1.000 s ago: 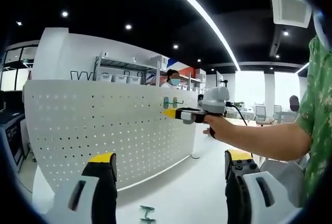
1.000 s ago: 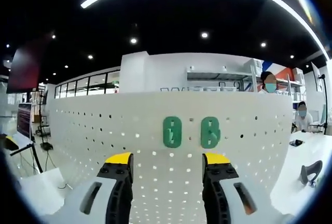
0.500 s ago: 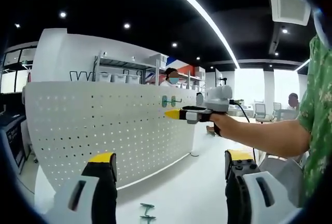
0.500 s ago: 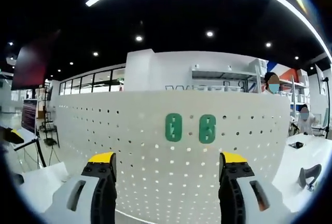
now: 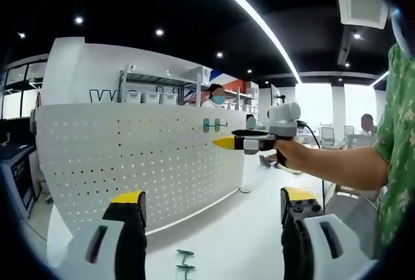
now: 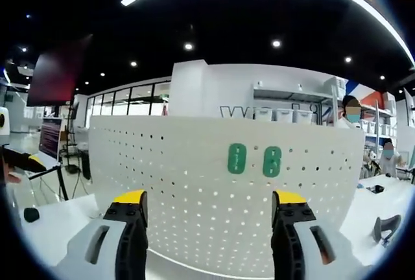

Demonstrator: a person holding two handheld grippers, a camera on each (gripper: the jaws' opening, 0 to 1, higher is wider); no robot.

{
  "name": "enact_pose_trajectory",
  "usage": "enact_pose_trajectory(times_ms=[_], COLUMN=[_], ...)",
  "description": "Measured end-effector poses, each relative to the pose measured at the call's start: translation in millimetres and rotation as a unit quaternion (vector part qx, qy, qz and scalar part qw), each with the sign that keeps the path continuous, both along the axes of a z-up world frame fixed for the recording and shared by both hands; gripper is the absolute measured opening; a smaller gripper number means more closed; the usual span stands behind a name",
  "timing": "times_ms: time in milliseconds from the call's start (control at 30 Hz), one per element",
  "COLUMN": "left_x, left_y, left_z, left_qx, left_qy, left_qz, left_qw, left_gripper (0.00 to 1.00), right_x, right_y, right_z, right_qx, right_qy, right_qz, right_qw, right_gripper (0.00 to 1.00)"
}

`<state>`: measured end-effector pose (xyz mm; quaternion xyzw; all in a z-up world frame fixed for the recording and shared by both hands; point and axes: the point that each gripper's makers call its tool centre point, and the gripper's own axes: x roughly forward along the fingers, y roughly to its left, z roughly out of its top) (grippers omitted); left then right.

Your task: Insert the hook assembly into the mounting plate slot until the hook locks in place.

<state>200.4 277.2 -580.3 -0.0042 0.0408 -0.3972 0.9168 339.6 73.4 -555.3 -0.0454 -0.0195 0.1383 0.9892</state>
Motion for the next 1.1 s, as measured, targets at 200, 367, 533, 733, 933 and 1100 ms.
enact_pose_trajectory(times_ms=[200, 367, 533, 733, 933, 1100], left_x=[-3.5, -7.2, -10.4, -15.2, -20.4, -23.5], left_y=[3, 8, 11, 14, 16, 18], left_z=[-1.6, -3.0, -2.5, -3.3, -5.5, -6.9], left_qx=[0.003, 0.008, 0.010, 0.010, 0.012, 0.013], left_qy=[0.001, 0.000, -0.001, -0.001, 0.001, 0.002], left_qz=[0.006, 0.012, 0.017, 0.022, 0.025, 0.028], left_qw=[1.0000, 0.9999, 0.9998, 0.9997, 0.9996, 0.9995], left_gripper=[0.87, 0.87, 0.87, 0.87, 0.86, 0.86], right_x=[-11, -22, -35, -52, -68, -79], right_y=[8, 17, 28, 41, 58, 69], right_z=[1.1, 2.7, 2.5, -3.6, -16.1, -27.4], right_qx=[-0.001, -0.009, -0.010, -0.027, -0.044, -0.050], right_qy=[0.001, -0.001, 0.002, 0.010, 0.023, 0.032], right_qz=[0.016, 0.030, 0.049, 0.074, 0.100, 0.117], right_qw=[0.9999, 0.9995, 0.9988, 0.9968, 0.9937, 0.9914], right_gripper=[0.79, 0.78, 0.78, 0.78, 0.77, 0.77])
